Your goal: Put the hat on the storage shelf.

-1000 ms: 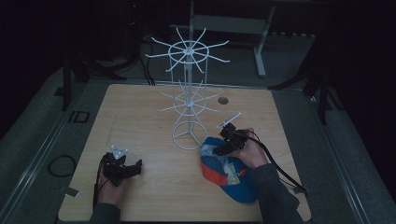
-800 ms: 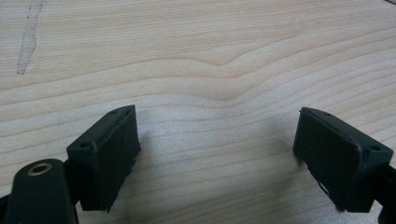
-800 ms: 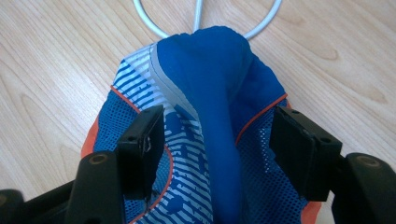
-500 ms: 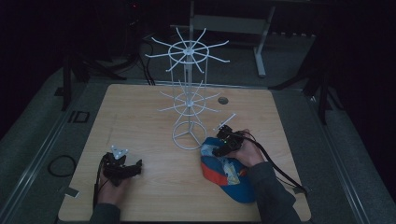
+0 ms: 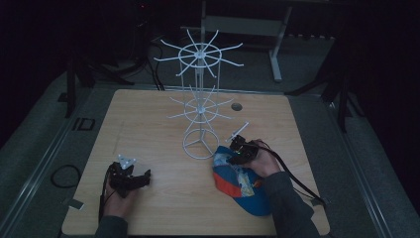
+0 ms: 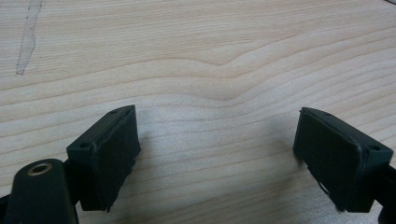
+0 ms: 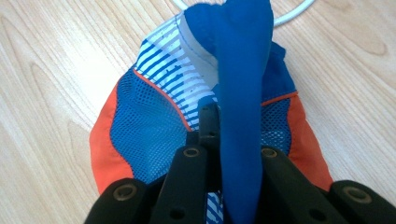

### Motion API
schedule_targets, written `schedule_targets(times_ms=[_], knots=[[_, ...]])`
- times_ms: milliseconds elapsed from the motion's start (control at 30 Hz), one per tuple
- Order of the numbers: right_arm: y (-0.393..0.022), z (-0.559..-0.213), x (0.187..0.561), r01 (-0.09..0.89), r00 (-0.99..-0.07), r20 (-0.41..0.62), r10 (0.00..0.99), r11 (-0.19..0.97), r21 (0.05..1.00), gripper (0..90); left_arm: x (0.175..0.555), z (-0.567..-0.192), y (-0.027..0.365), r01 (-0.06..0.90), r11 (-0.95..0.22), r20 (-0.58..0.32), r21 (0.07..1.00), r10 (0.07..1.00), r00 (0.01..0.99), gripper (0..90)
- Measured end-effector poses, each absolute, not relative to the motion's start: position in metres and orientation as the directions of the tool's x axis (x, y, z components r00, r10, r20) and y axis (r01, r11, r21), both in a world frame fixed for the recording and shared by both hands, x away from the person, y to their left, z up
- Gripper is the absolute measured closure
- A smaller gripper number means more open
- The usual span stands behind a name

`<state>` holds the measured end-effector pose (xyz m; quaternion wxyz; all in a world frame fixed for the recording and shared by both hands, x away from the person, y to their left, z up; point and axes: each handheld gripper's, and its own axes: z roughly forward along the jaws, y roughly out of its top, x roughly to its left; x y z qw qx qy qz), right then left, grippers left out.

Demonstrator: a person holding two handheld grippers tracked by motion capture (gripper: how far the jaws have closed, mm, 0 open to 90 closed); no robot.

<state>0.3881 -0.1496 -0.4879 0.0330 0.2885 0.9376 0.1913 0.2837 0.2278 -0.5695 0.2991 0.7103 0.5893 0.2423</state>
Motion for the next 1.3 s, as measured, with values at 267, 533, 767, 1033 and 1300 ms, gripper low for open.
schedule_targets(times_ms=[267, 533, 767, 1033, 1300], knots=[[-0.154, -0.478, 0.380, 0.512, -0.833, 0.026, 0.552, 0.753, 0.414, 88.1, 0.284, -0.570, 0.228, 0.692, -0.126, -0.008, 0.711, 0.982, 0.188, 14.7], [-0.160, -0.465, 0.373, 0.499, -0.830, 0.017, 0.557, 0.730, 0.467, 88.1, 0.284, -0.570, 0.228, 0.692, -0.127, -0.008, 0.711, 0.982, 0.188, 14.7], [-0.169, -0.452, 0.364, 0.480, -0.830, 0.004, 0.557, 0.711, 0.514, 88.1, 0.284, -0.570, 0.228, 0.692, -0.128, -0.007, 0.711, 0.982, 0.189, 14.7], [-0.177, -0.439, 0.355, 0.465, -0.828, -0.007, 0.561, 0.692, 0.552, 88.1, 0.284, -0.570, 0.228, 0.690, -0.124, -0.009, 0.713, 0.983, 0.186, 14.7], [-0.182, -0.432, 0.347, 0.451, -0.829, -0.012, 0.559, 0.681, 0.576, 88.1, 0.284, -0.570, 0.228, 0.690, -0.123, -0.010, 0.714, 0.983, 0.186, 14.7]])
